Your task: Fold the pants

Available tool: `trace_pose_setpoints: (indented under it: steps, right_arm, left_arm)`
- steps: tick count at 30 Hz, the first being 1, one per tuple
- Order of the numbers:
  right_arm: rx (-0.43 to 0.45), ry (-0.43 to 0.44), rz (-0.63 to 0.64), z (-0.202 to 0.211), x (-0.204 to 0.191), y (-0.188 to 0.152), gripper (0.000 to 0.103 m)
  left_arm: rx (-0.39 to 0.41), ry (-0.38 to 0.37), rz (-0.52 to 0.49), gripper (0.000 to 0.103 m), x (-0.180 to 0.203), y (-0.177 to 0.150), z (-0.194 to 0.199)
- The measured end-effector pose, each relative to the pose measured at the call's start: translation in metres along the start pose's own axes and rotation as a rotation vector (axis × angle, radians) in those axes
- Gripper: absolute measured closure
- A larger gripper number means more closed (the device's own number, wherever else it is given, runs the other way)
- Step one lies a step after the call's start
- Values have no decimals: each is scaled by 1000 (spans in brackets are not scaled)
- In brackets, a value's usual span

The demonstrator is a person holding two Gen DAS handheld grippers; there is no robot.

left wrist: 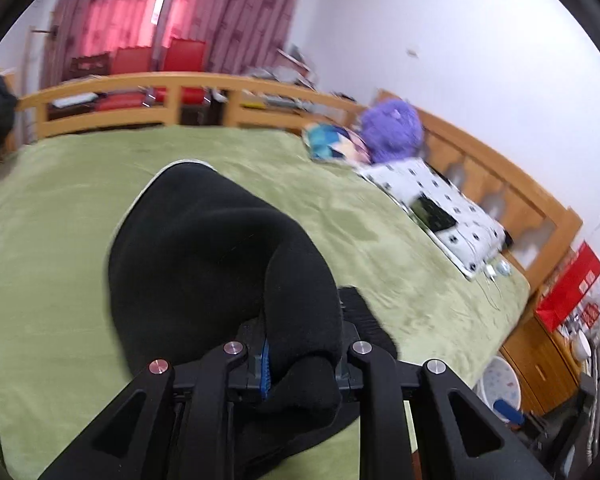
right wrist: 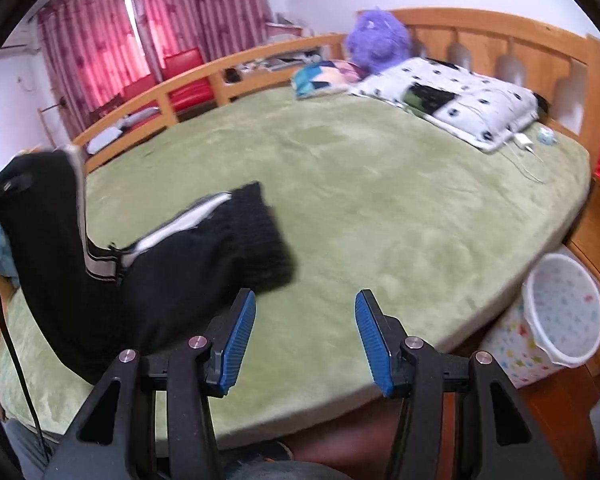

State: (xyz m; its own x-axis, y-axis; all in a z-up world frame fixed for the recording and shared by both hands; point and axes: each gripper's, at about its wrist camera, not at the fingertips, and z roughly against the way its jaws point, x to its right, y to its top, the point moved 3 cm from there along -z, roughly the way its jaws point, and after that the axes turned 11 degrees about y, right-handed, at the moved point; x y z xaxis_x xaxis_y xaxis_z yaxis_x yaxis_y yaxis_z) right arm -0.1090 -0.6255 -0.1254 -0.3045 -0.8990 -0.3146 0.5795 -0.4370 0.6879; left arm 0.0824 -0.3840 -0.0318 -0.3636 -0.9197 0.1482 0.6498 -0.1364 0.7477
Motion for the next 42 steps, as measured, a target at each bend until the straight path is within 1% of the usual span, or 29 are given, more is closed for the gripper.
trace_pose_setpoints:
  steps: [4, 6, 7, 8, 10, 12, 13, 14, 15, 18, 21, 23, 24, 26, 27, 29, 30, 31, 32, 33, 34, 35, 36, 37, 38, 39, 40, 41, 42]
  right_arm:
    - [-47, -50, -28, 0, 29, -15, 51]
    - [-71, -62, -41, -4, 38, -23, 51]
    - [-87, -70, -49, -6, 43, -27, 51]
    - [-101, -78, -57, -10, 48, -31, 51]
    - [-121, -84, -62, -15, 52, -35, 51]
    - [-134, -85, -61, -21, 55, -36, 51]
    - [-134, -75, -58, -26, 55, -34, 51]
    - [-130, -65, -55, -29, 52, -32, 51]
    - [-126, -58, -51, -31, 49, -30, 51]
    - [-104, -37, -34, -42, 36, -15, 51]
    - [-66, 3, -4, -50, 19, 4, 51]
    - [-45, 36, 21, -55, 6, 16, 51]
    - [-32, 77, 42, -60, -4, 24, 51]
    - [-29, 131, 86, -70, -24, 36, 51]
    - [-24, 152, 108, -76, -33, 42, 51]
    - [-16, 185, 142, -88, -51, 53, 51]
    - [-15, 197, 151, -93, -59, 58, 50]
    - [-9, 215, 159, -97, -67, 64, 49]
    - [-6, 235, 167, -104, -75, 69, 38]
    - [-19, 238, 180, -111, -80, 71, 35]
    - [-48, 218, 202, -122, -84, 73, 36]
    - [-82, 160, 221, -136, -85, 72, 46]
    - [-104, 138, 235, -143, -85, 68, 55]
    - [-127, 116, 250, -148, -82, 63, 59]
    - [-138, 86, 269, -150, -77, 57, 72]
    - [-150, 63, 287, -151, -72, 51, 73]
    - [-161, 73, 294, -151, -66, 45, 74]
    - [-176, 100, 276, -149, -54, 36, 74]
    - [-186, 103, 251, -148, -46, 29, 74]
  left_arm:
    - [-91, -50, -20, 85, 60, -28, -59]
    - [-173, -80, -33, 85, 83, -48, -92]
    - [-226, -88, -48, 85, 93, -60, -111]
    - [-259, -97, -74, 83, 102, -71, -125]
    - [-247, -100, -132, 76, 110, -76, -126]
    - [-216, -142, -164, 52, 112, -72, -112]
    - [-207, -172, -156, 48, 111, -66, -103]
    - [-193, -183, -145, 41, 107, -62, -92]
    - [-180, -181, -144, 39, 102, -58, -83]
    - [-158, -183, -153, 38, 87, -47, -62]
    - [-172, -155, -104, 38, 54, -35, -54]
    - [-166, -93, -47, 38, 14, -32, -50]
    - [-159, -50, -20, 38, -8, -33, -50]
    - [-159, 49, 11, 38, -42, -36, -54]
    - [-169, 113, 26, 39, -65, -42, -55]
    - [-188, 164, 51, 39, -94, -51, -58]
    - [-214, 176, 78, 39, -111, -59, -60]
    - [-237, 177, 101, 39, -122, -66, -63]
    - [-262, 170, 128, 39, -130, -73, -66]
    - [-290, 155, 156, 39, -138, -82, -70]
    - [-314, 126, 178, 39, -142, -90, -73]
    - [-333, 93, 195, 39, -143, -98, -75]
    - [-343, 65, 205, 39, -142, -104, -76]
    - [-359, 27, 210, 39, -140, -112, -78]
    - [-379, 7, 209, 38, -137, -118, -82]
    - [-384, -1, 211, 38, -135, -121, -83]
    - [-379, -13, 212, 38, -134, -124, -84]
    - [-372, -28, 213, 38, -132, -124, -83]
    - [-366, -44, 211, 38, -130, -124, -83]
